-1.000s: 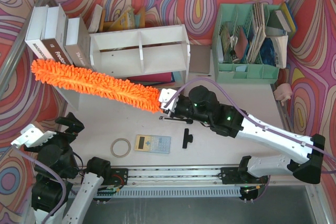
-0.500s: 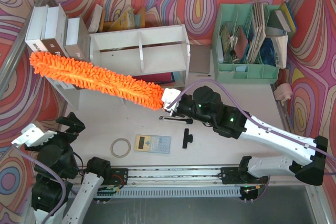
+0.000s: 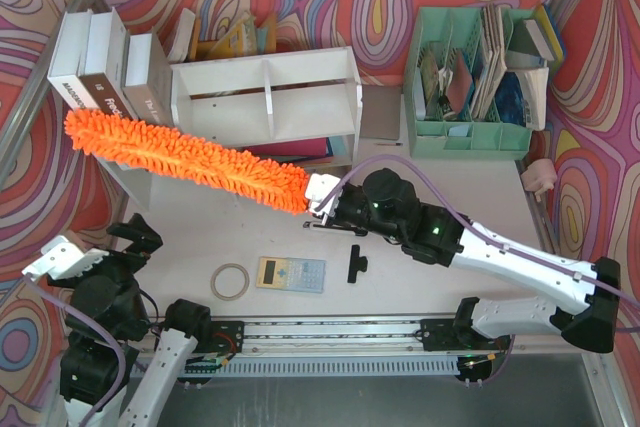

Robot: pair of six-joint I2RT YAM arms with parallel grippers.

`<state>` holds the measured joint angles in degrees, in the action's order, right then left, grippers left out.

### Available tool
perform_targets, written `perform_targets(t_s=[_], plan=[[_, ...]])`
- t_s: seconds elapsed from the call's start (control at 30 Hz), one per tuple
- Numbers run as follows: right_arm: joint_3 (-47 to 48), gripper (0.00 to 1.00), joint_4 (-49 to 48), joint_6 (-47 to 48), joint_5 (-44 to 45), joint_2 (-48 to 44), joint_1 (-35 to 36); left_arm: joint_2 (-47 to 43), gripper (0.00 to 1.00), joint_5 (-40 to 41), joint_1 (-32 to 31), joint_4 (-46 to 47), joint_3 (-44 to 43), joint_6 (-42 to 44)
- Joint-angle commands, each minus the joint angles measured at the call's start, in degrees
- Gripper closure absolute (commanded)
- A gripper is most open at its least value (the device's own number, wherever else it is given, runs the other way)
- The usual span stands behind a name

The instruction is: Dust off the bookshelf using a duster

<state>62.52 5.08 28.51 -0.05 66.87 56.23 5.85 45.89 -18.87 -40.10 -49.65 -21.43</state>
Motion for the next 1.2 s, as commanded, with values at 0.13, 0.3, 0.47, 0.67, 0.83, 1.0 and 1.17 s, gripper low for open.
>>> perform_targets(t_s=[0.13,0.3,0.47,0.67,0.83,1.0,1.17], plan=[[-4.27,1.0,-4.03,-3.29,0.57,-1.17,-0.3,-0.94,0.02,1.37,-0.35,0.68,0.08,0.12],[-5.72,1.0,-4.47,-4.23,1.55,-1.33,-0.33,0.01,0.02,0.62,-0.37,0.84,0.11,0.33],[-2.15,1.0,-3.65,-2.35,1.86,-1.48,-0.33,0.48,0.01,0.52,-0.35,0.86,0.12,0.34],[3.74,1.0,-2.78,-0.94,0.65,-1.96,-0.26,0.66,0.02,0.65,-0.37,0.84,0.06,0.33],[4.43,1.0,-2.48,-1.26,0.14,-2.17,-0.31,1.13,0.01,0.54,-0.37,0.85,0.04,0.33],[0.92,1.0,-1.71,-3.04,0.31,-0.28,-0.3,1.62,0.01,0.3,-0.33,0.85,0.04,0.42],[-3.71,1.0,-3.45,-4.53,0.92,-0.28,-0.3,2.0,0.02,0.44,-0.37,0.82,0.0,0.42]])
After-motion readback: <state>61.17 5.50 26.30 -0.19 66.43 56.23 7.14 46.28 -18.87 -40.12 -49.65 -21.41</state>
